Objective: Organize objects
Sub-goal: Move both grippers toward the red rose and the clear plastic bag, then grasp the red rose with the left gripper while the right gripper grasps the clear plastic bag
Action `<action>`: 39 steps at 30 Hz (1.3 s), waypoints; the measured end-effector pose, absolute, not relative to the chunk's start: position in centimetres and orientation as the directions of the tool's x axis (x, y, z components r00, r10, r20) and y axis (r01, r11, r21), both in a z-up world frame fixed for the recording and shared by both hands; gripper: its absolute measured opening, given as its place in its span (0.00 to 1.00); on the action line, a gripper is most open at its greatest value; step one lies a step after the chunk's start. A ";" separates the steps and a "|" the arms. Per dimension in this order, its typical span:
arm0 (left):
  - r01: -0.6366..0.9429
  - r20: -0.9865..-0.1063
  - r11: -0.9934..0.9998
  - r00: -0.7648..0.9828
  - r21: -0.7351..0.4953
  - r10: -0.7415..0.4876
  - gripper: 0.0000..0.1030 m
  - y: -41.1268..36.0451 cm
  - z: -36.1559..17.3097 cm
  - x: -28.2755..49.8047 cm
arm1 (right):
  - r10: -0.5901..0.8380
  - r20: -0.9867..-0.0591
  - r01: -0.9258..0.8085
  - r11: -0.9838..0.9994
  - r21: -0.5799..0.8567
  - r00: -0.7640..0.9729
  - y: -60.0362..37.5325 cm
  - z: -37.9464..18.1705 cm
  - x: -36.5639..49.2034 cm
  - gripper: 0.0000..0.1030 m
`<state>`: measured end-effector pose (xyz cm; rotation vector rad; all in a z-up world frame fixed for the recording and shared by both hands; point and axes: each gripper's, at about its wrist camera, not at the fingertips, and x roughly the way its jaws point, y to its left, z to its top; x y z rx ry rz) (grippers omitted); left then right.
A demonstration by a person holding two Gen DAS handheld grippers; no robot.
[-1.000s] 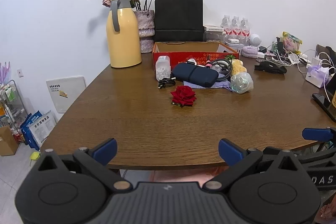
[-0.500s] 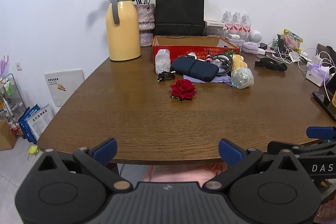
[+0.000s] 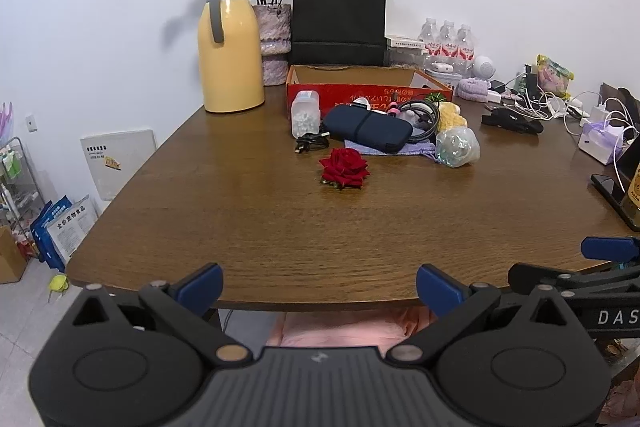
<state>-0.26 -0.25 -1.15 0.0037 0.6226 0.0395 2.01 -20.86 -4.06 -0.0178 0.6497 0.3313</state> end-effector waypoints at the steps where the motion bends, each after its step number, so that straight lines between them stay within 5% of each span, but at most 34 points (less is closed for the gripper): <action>1: -0.036 -0.586 0.999 0.809 0.016 0.038 1.00 -0.2 -1.2 -0.2 | 0.298 -0.598 -0.310 0.947 0.086 0.744 -20.8 -4.1 2.0 1.00; 12: -0.081 -0.626 0.997 0.776 0.017 0.073 0.99 0.5 -2.7 2.9 | 0.261 -0.547 -0.246 0.964 0.102 0.795 -21.7 -4.9 3.1 1.00; 18: -0.124 -0.606 0.991 0.793 -0.046 0.071 0.87 1.9 -4.1 5.5 | 0.183 -0.195 -0.171 0.982 0.075 0.964 -23.6 -5.0 1.7 1.00; 23: -0.120 -0.460 0.993 0.883 -0.018 0.098 0.88 1.8 -4.1 8.0 | 0.233 -0.310 -0.182 0.966 0.184 0.922 -24.4 -5.8 6.7 1.00; 31: -0.063 -0.520 0.998 0.852 0.020 0.064 0.85 0.0 -4.2 15.8 | 0.197 -0.434 -0.195 0.980 0.049 0.879 -22.2 -5.9 15.9 0.95; 39: 0.006 -0.602 1.000 0.798 0.006 -0.001 0.45 -2.0 -5.8 21.2 | 0.230 -0.525 -0.233 0.971 0.063 0.819 -21.7 -7.1 24.9 0.70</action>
